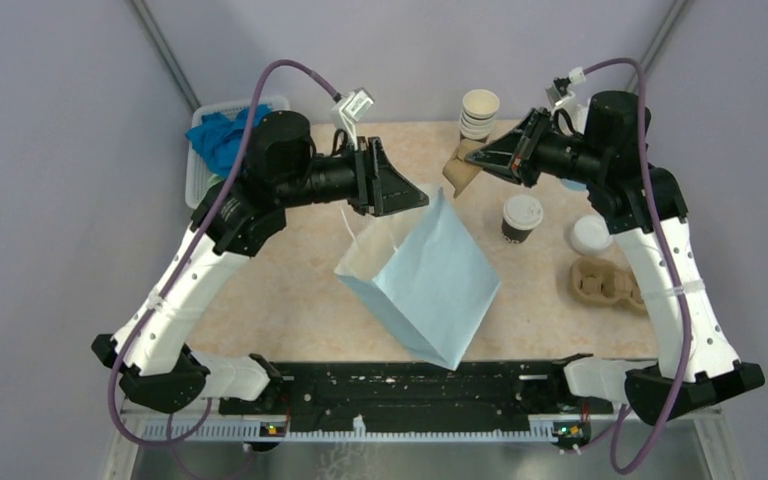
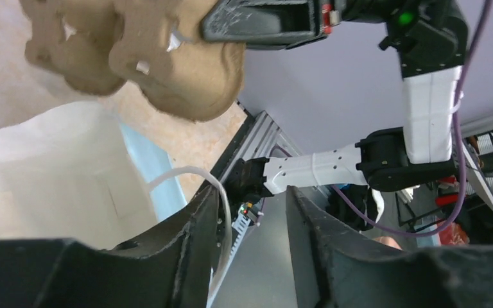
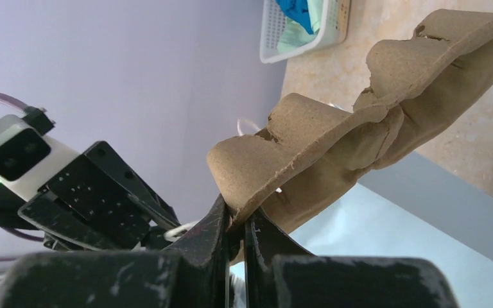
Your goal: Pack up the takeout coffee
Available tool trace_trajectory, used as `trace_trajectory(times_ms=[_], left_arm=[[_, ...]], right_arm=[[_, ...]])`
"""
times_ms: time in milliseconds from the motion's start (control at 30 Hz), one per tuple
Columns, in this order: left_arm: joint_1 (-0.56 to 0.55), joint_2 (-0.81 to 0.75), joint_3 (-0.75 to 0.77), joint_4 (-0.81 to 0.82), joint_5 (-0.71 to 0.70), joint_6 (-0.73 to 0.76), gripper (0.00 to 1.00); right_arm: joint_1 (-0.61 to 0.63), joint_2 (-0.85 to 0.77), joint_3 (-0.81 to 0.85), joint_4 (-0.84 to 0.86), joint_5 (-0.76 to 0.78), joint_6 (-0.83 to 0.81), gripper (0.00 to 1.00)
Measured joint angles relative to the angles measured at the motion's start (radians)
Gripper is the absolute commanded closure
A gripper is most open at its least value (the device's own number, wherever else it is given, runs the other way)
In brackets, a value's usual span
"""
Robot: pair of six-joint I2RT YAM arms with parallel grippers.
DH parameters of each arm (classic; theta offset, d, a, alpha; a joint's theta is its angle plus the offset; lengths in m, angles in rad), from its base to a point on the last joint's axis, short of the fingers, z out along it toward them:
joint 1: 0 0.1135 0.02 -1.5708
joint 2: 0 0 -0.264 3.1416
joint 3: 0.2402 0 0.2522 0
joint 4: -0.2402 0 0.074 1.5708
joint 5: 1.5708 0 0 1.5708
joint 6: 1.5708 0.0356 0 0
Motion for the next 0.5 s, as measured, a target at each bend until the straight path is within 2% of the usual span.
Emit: trace_trajectory(times_ms=[67, 167, 200, 267, 300, 333, 367, 400, 467, 500], left_arm=[[0.0, 0.009, 0.005, -0.032, -0.027, 0.023, 0.63], [0.0, 0.044, 0.065, -0.114, -0.075, 0.096, 0.89], [0.0, 0.058, 0.088, -0.129, -0.085, 0.111, 0.94], [0.0, 0.101, 0.164, -0.184, -0.111, 0.165, 0.96], [0.0, 0.127, 0.206, -0.205, -0.124, 0.187, 0.84], [0.0, 0.153, 0.246, -0.227, -0.132, 0.206, 0.57], [0.0, 0.181, 0.291, -0.255, -0.145, 0.222, 0.35], [0.0, 0.2, 0.316, -0.273, -0.157, 0.235, 0.22], [0.0, 0.216, 0.32, -0.307, -0.187, 0.236, 0.13], [0.0, 0.211, 0.286, -0.319, -0.204, 0.221, 0.04]], right_arm=[[0.0, 0.007, 0.01, 0.006, 0.017, 0.004, 1.0], [0.0, 0.005, 0.011, 0.008, 0.028, -0.003, 1.0], [0.0, 0.003, 0.011, 0.006, 0.032, -0.01, 0.99], [0.0, 0.001, 0.01, 0.0, 0.045, -0.03, 0.99], [0.0, -0.002, 0.01, -0.007, 0.05, -0.04, 0.99], [0.0, -0.003, 0.011, -0.017, 0.058, -0.056, 0.99], [0.0, -0.005, 0.012, -0.03, 0.066, -0.072, 0.99], [0.0, -0.006, 0.013, -0.043, 0.077, -0.091, 0.99], [0.0, -0.007, 0.019, -0.081, 0.099, -0.135, 0.99], [0.0, -0.007, 0.021, -0.101, 0.111, -0.163, 0.99]])
